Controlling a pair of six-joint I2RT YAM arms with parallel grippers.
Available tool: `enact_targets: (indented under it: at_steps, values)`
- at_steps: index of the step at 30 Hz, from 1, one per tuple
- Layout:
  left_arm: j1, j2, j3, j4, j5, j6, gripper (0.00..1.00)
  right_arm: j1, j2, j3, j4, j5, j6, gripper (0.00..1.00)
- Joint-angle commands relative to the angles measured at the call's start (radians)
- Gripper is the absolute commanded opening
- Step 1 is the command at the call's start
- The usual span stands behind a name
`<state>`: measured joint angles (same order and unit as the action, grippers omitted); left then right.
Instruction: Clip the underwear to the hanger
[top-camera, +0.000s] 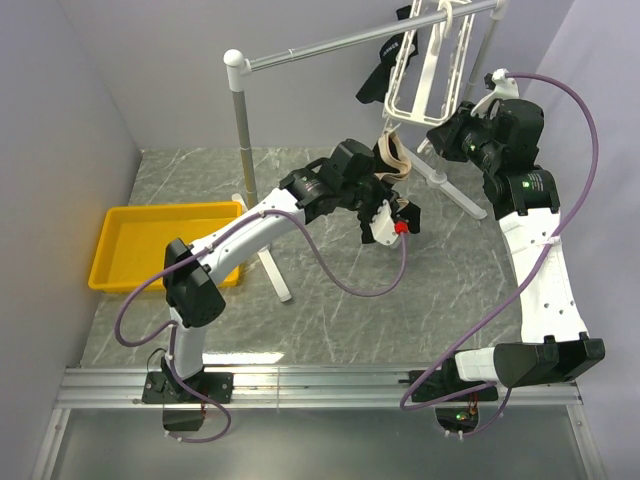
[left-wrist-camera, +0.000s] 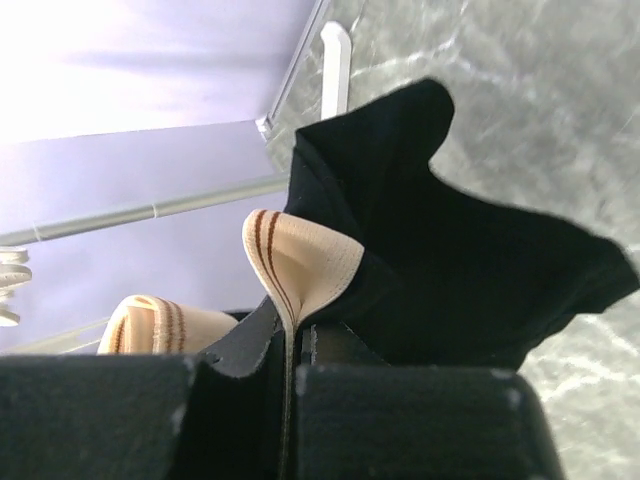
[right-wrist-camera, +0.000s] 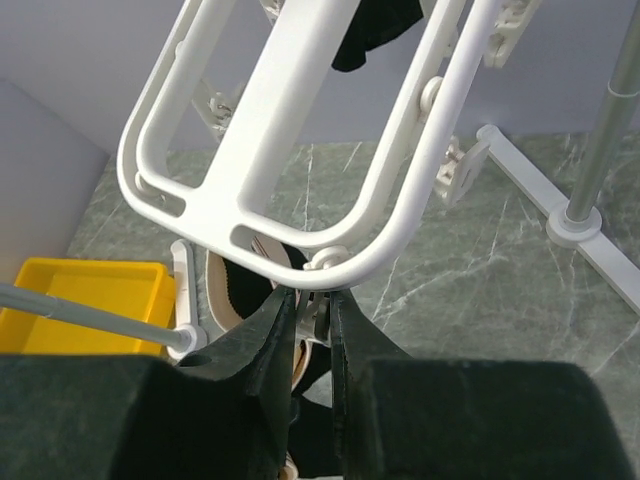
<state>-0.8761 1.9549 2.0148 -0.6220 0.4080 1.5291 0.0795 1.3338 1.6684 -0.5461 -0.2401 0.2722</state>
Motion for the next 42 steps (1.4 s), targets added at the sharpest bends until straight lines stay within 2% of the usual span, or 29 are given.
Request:
enact_targets:
  at_steps: [1, 8, 9, 12, 13, 15, 17, 23, 25, 29, 33, 42]
  values:
    - [0.008, -0.050, 0.018, 0.044, 0.077, -0.164, 0.00, -0.006, -0.015, 0.010, 0.041, -0.028, 0.007, 0.00]
    - [0.026, -0.027, 0.090, 0.065, 0.121, -0.377, 0.00, -0.004, -0.024, 0.002, 0.041, -0.053, 0.007, 0.00]
    - [0.028, -0.027, 0.085, 0.083, 0.127, -0.447, 0.00, -0.004, -0.025, 0.001, 0.041, -0.054, 0.009, 0.00]
    - [0.032, -0.066, -0.003, 0.247, 0.112, -0.585, 0.00, -0.006, -0.027, 0.004, 0.043, -0.067, 0.021, 0.00]
    - [0.032, -0.083, -0.045, 0.389, 0.085, -0.618, 0.00, -0.006, -0.027, 0.004, 0.043, -0.073, 0.030, 0.00]
    - [0.031, -0.137, -0.174, 0.508, 0.065, -0.661, 0.00, -0.006, -0.025, 0.008, 0.037, -0.082, 0.036, 0.00]
    - [0.032, -0.160, -0.253, 0.611, 0.045, -0.647, 0.00, -0.006, -0.024, 0.008, 0.034, -0.085, 0.041, 0.00]
    - [0.031, -0.166, -0.324, 0.769, -0.031, -0.652, 0.00, -0.007, -0.018, 0.014, 0.029, -0.100, 0.061, 0.00]
    - [0.029, -0.185, -0.372, 0.886, -0.054, -0.621, 0.00, -0.009, -0.016, 0.014, 0.025, -0.105, 0.065, 0.00]
    - [0.016, -0.192, -0.450, 0.982, -0.090, -0.558, 0.00, -0.009, -0.016, 0.014, 0.023, -0.110, 0.070, 0.00]
    - [0.012, -0.185, -0.468, 1.030, -0.115, -0.511, 0.00, -0.009, -0.012, 0.019, 0.014, -0.117, 0.070, 0.00]
    - [-0.026, -0.139, -0.551, 1.269, -0.247, -0.336, 0.00, -0.009, -0.012, 0.016, 0.006, -0.134, 0.073, 0.00]
